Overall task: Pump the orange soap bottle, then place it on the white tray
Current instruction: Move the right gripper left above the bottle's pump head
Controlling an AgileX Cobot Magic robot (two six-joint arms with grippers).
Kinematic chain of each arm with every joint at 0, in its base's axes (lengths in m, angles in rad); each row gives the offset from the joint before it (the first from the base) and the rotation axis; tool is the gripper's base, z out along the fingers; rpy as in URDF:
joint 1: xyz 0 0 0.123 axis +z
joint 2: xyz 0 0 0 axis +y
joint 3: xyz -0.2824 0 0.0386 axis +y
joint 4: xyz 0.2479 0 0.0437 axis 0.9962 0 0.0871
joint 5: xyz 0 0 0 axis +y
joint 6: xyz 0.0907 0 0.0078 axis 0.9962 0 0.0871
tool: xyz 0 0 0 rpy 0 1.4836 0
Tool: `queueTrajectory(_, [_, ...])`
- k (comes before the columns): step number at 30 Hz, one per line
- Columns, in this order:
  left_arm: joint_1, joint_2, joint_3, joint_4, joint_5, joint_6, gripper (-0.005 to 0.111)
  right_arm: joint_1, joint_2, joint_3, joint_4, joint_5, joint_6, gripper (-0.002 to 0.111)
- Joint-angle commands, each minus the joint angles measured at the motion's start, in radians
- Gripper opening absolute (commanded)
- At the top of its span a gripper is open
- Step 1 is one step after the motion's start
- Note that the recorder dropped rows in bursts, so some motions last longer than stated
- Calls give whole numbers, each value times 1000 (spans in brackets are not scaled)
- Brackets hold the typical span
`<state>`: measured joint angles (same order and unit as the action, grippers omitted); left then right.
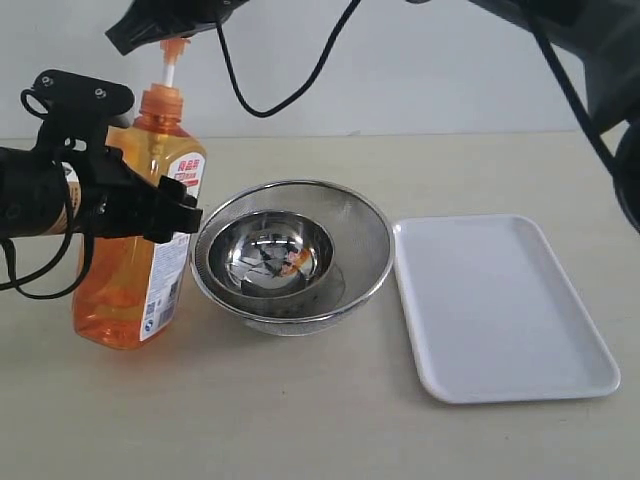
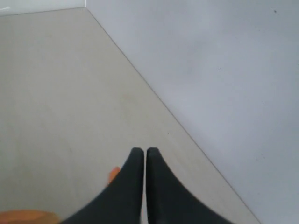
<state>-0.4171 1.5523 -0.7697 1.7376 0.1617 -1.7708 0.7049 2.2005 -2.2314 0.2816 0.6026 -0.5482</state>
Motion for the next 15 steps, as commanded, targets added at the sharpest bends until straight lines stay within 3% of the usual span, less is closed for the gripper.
queueTrajectory(1, [-2, -21, -8, 7, 30, -9, 5, -29, 7, -6, -19, 28, 13, 0])
queueTrajectory(15, [-2, -21, -8, 7, 44, -9, 5, -36, 1, -84, -5, 63, -14, 0])
